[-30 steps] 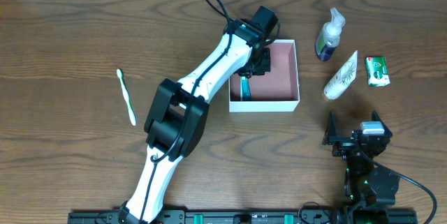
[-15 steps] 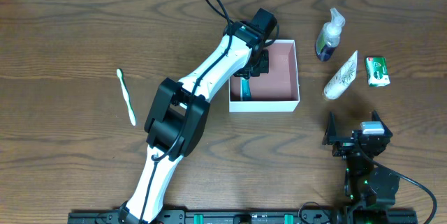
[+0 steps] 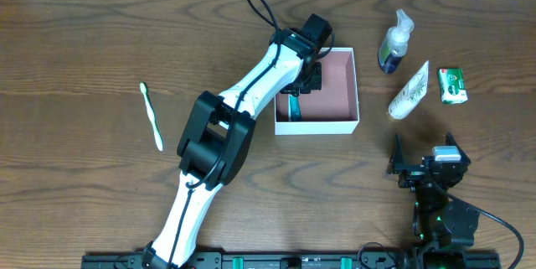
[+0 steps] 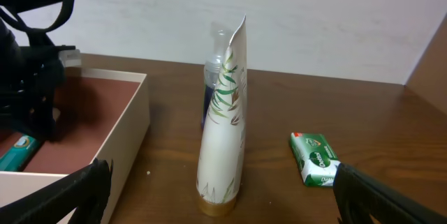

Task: Pack container
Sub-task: 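Lower the toothpaste tube into the box and open the left gripper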

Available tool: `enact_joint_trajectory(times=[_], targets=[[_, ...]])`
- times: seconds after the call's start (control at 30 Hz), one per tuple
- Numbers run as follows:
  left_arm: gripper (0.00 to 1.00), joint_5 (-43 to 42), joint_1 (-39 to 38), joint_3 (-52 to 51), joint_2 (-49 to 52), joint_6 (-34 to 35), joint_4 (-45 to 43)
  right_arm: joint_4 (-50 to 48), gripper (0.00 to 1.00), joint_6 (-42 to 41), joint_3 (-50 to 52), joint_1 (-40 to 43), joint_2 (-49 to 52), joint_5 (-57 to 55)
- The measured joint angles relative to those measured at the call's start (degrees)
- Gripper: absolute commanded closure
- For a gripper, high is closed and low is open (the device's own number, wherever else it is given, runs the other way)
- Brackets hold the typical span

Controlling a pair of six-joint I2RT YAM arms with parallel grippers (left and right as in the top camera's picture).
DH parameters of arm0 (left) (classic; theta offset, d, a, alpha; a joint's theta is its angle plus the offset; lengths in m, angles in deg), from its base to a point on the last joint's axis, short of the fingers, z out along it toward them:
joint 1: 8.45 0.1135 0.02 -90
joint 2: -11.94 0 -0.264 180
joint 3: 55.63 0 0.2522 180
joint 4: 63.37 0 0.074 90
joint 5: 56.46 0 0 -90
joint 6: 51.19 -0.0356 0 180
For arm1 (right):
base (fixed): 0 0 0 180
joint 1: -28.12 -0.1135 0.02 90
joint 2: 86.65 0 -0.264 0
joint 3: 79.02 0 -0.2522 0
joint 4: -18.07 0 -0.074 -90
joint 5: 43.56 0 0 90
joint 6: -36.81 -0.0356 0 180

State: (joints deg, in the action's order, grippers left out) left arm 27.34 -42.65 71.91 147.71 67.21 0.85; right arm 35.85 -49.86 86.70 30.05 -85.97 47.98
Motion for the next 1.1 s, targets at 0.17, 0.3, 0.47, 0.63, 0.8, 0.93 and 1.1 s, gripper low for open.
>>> enact_joint_trajectory(times=[0.17,0.3,0.47,0.63,0.8,0.93,1.1], targets=[[0.94,0.61,0.0,0.0,0.0,0.04,0.02,0.0,0.01,0.0,0.0,0.0,0.0,0.0],[0.94,1.09,0.0,0.0,0.0,0.04,0.02,0.0,0.01,0.0,0.0,0.0,0.0,0.0],[0.94,1.55,0.0,0.0,0.0,0.04,0.02,0.0,0.01,0.0,0.0,0.0,0.0,0.0],[0.94,2.21,0.0,0.0,0.0,0.04,0.02,0.0,0.01,0.0,0.0,0.0,0.0,0.0],[0.94,2.58,0.0,0.0,0.0,-0.02,0.02,0.0,0.01,0.0,0.0,0.0,0.0,0.0],[0.94,2.86,-0.09,0.0,0.0,-0.52,0.04,0.0,0.01,0.0,0.0,0.0,0.0,0.0],[0.94,5.05,-0.81,0.0,0.0,-1.27,1.62,0.0,0.01,0.0,0.0,0.0,0.0,0.0]])
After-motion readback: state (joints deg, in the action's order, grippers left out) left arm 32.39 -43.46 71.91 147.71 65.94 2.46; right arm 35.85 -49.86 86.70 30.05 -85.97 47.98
